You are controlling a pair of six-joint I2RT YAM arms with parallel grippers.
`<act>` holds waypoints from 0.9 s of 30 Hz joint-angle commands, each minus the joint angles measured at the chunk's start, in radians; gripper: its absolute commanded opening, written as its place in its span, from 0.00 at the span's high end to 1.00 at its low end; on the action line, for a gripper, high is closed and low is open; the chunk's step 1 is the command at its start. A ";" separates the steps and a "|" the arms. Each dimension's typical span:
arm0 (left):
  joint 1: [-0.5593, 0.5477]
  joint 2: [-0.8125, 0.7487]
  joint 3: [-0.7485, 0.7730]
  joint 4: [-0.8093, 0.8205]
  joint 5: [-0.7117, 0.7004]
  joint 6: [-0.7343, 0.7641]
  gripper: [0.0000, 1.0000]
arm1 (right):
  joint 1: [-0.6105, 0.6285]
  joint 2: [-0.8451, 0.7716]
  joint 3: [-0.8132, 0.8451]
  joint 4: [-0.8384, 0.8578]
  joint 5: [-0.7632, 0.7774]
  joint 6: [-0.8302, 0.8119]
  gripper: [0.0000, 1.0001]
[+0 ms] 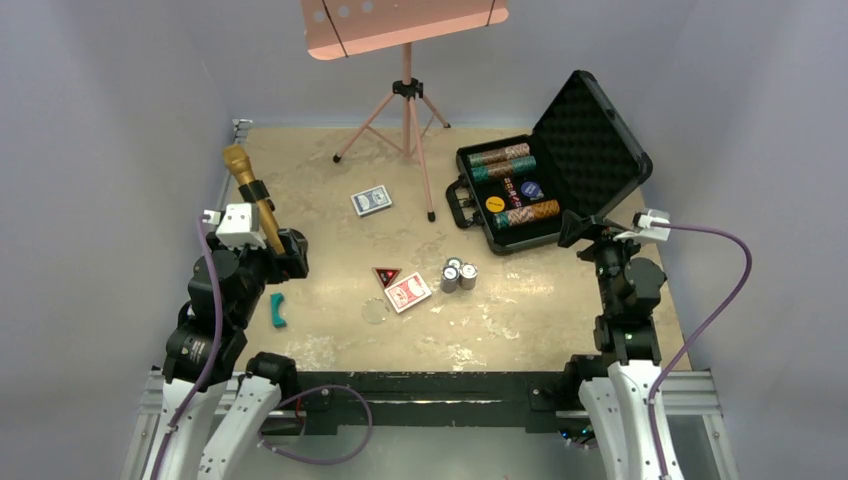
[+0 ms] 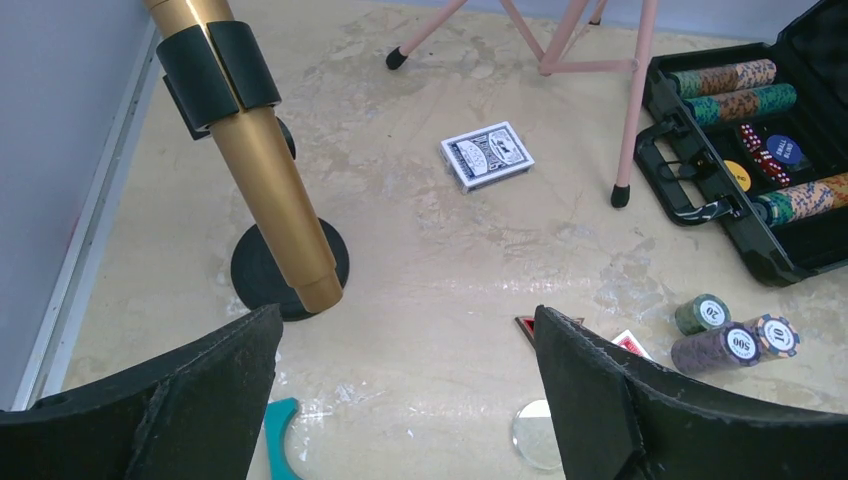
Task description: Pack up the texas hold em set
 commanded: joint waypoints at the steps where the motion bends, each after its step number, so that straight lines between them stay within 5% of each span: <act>1: 0.005 -0.001 0.020 0.044 0.018 -0.007 0.00 | 0.002 -0.009 0.079 -0.052 -0.054 0.005 0.01; 11: -0.020 0.029 0.001 0.065 0.155 0.039 0.05 | 0.002 0.006 0.130 -0.199 -0.217 -0.011 0.01; 19: -0.127 0.141 0.049 0.061 0.212 0.024 0.09 | 0.019 0.164 0.156 -0.360 -0.176 -0.021 0.13; 27: -0.135 0.263 0.128 0.136 0.314 -0.029 0.09 | 0.419 0.385 0.209 -0.320 0.096 0.049 0.12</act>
